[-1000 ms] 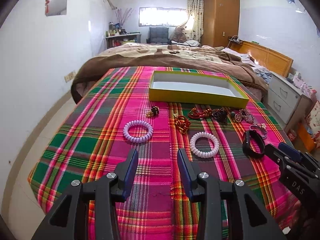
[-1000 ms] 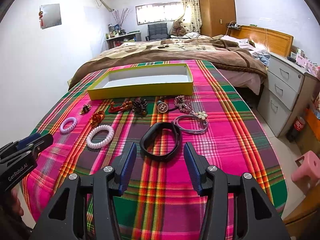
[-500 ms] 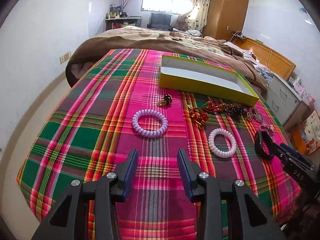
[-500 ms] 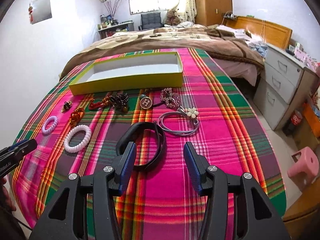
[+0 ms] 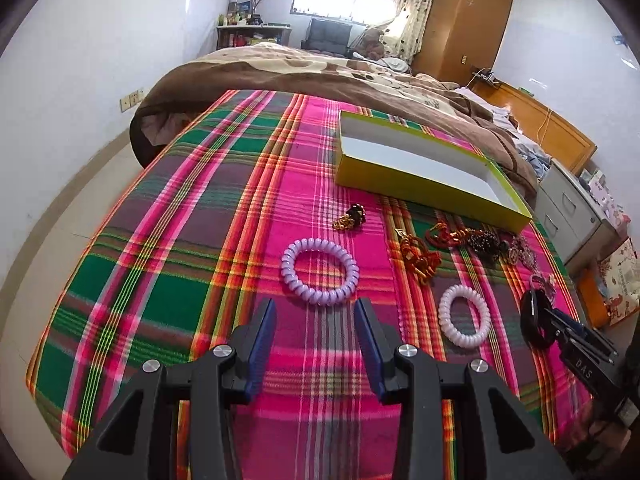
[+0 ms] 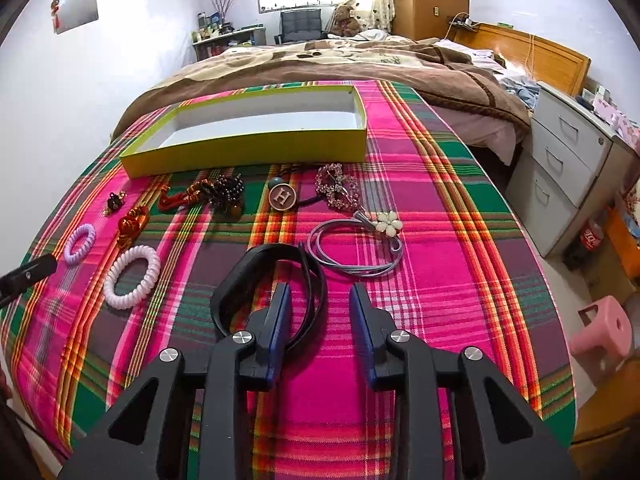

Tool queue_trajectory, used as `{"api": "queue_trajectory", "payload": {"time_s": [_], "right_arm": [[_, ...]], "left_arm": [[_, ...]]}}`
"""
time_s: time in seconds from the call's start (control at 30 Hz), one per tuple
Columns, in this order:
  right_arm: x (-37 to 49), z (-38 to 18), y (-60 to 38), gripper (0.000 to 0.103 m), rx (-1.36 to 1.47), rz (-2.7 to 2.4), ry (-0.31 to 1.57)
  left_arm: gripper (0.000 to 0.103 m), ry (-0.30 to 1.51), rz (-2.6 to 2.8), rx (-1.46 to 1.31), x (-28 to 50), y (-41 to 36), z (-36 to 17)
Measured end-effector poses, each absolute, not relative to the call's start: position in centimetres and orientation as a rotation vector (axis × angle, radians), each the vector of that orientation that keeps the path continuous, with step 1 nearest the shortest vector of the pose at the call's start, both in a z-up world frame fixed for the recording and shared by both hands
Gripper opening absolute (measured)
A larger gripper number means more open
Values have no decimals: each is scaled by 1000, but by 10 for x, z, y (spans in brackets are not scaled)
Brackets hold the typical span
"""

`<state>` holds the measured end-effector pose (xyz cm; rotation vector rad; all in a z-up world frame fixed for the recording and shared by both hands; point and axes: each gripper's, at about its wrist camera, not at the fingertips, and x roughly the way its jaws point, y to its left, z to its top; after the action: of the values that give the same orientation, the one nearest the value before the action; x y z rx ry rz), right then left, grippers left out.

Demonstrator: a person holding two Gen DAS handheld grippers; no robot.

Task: Organize jewelry
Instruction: 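Grasp the lavender coil hair tie with the left tool while the right grasps the black watch band, then carry the lavender coil and black watch band over the yellow box with both tools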

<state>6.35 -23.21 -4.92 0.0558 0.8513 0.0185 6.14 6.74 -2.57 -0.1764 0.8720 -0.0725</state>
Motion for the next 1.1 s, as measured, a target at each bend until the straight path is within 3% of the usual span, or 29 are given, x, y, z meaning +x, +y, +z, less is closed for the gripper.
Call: {"api": "queue_trajectory", "payload": {"time_s": [0.1, 0.47, 0.63, 0.77, 1.1], "right_arm": [[65, -48, -230, 13, 48, 19, 850], [70, -45, -233, 11, 77, 33, 846], [73, -40, -232, 11, 88, 45, 836], [76, -38, -230, 11, 88, 49, 833], [81, -35, -228, 11, 91, 60, 831]], "left_arm": [[40, 890, -60, -175, 71, 72, -30], [39, 923, -32, -144, 101, 72, -39], [32, 928, -14, -89, 109, 69, -40], [17, 937, 14, -43, 112, 67, -40], [9, 925, 33, -17, 108, 62, -40]]}}
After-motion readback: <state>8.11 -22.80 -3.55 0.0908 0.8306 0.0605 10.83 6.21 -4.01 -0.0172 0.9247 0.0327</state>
